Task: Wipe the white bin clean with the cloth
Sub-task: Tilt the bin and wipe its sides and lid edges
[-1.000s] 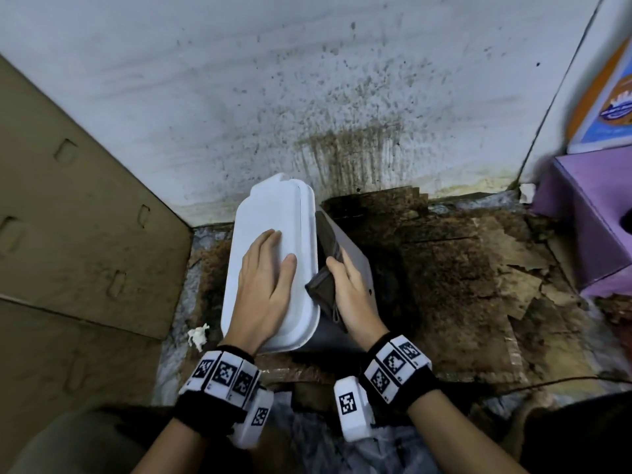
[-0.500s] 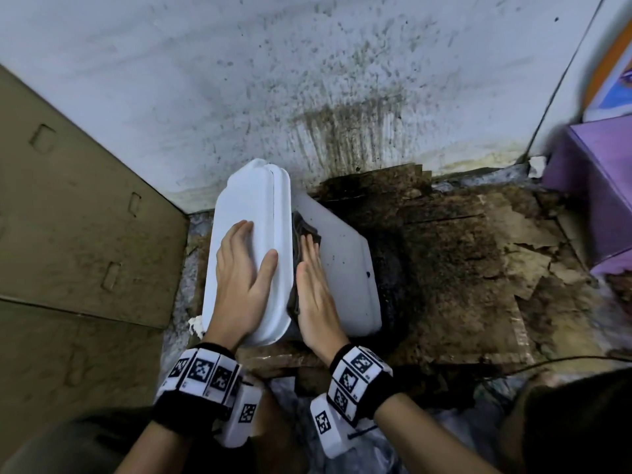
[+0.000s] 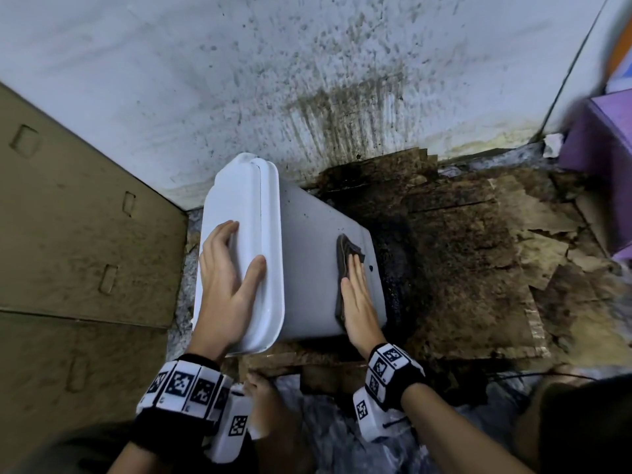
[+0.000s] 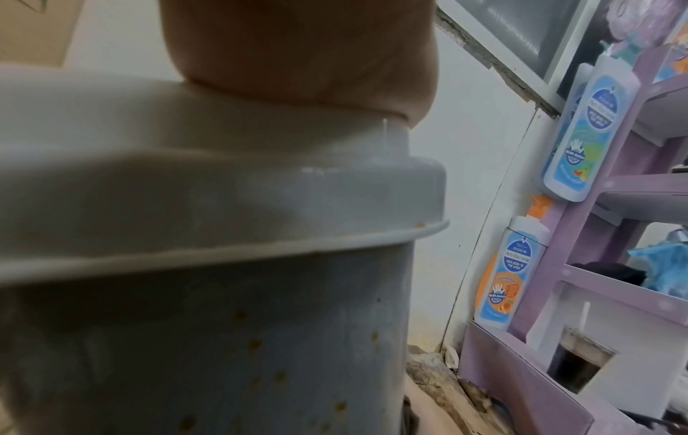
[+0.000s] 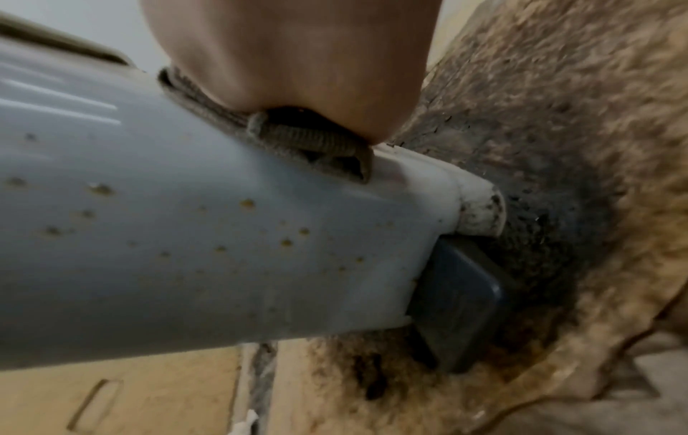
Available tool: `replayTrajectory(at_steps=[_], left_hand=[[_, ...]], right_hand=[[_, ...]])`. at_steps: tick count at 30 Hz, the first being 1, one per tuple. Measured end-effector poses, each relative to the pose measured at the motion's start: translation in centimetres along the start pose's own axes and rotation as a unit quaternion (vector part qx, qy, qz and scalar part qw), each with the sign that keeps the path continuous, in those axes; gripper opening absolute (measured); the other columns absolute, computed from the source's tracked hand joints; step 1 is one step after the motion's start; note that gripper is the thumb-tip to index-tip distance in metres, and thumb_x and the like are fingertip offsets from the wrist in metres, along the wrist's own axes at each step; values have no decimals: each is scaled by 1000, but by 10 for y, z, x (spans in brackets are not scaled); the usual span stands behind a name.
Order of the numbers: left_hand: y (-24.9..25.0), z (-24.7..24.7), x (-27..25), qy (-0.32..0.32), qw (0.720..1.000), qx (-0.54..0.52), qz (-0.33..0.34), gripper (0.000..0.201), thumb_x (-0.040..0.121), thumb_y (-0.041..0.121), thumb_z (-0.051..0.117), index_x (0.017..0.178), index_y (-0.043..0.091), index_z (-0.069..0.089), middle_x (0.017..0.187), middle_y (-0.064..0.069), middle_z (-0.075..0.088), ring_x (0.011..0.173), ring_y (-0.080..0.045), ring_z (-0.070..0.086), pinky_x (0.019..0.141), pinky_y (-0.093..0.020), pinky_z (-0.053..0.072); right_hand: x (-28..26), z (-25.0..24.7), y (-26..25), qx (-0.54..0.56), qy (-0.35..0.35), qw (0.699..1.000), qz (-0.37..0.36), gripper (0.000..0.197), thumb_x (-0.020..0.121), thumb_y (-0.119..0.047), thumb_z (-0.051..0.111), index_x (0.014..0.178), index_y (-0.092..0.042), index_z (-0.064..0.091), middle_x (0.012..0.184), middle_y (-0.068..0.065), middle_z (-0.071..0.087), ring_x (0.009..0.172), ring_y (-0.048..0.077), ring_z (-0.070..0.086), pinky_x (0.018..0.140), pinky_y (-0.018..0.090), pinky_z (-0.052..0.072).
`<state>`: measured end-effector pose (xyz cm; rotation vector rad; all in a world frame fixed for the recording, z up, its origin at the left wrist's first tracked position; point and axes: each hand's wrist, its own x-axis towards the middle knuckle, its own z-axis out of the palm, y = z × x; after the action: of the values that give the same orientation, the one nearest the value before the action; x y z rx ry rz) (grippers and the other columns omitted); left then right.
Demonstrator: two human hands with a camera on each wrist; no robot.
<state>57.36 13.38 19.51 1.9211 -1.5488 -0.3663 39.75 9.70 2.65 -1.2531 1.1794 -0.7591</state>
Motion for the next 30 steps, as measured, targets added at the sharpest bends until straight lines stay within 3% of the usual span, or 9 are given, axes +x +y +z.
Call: replayTrajectory(at_steps=[4, 8, 13, 17, 24, 28, 30], left_hand=[[-2, -1, 1, 1, 1000, 12, 6, 69, 95, 52, 43, 150, 10, 33, 148, -2, 35, 139, -4, 26, 121, -32, 20], [0, 0, 0, 3, 1000, 14, 10, 70, 95, 51, 43, 149, 8, 34, 148, -4, 35, 136, -2, 26, 120, -34, 21], [5, -1, 0, -4, 1000, 15, 0, 70, 96, 50, 43, 151, 8, 32, 149, -7, 34, 140, -13, 28, 121, -43, 22], [5, -1, 0, -3, 1000, 3, -4, 68, 95, 49, 45, 150, 10, 33, 148, 0, 34, 139, -5, 26, 122, -46, 23], [3, -1, 0, 5, 1000, -20, -3, 68, 93, 50, 48, 148, 13, 36, 143, 13, 31, 135, 14, 23, 123, -39, 21], [4, -1, 1, 7, 1000, -28, -4, 67, 92, 50, 49, 148, 13, 37, 143, 11, 34, 137, 6, 27, 122, -38, 22], [6, -2, 0, 7, 999, -31, -8, 67, 92, 50, 50, 147, 15, 38, 143, 12, 35, 137, 1, 28, 122, -39, 22]], right_hand=[[-7, 10, -27, 16, 4, 1000, 13, 50, 111, -29, 27, 156, -38, 6, 168, -14, 0, 153, -2, -3, 128, 35, 0], [-22, 25, -59, 2, -14, 999, -47, 52, 110, -32, 25, 159, -33, 9, 169, -15, 2, 152, -4, -5, 127, 31, -1], [-35, 34, -84, -29, -31, 990, -137, 54, 110, -32, 25, 161, -27, 10, 169, -14, 5, 153, -3, -5, 125, 27, 0], [-27, 23, -67, -56, -34, 982, -180, 53, 111, -25, 29, 161, -24, 12, 169, -12, 7, 155, 2, 1, 126, 29, 7], [-10, 4, -16, -41, -25, 993, -103, 52, 111, -28, 25, 161, -25, 11, 168, -16, 5, 153, -3, 1, 126, 24, 4], [-3, -12, 26, -21, 1, 1000, -4, 50, 111, -28, 25, 158, -30, 6, 169, -10, 0, 154, -1, -4, 128, 33, 2], [-1, -16, 34, -6, 10, 999, 32, 51, 111, -27, 26, 159, -27, 6, 169, -7, -2, 154, 2, -6, 127, 33, -2]])
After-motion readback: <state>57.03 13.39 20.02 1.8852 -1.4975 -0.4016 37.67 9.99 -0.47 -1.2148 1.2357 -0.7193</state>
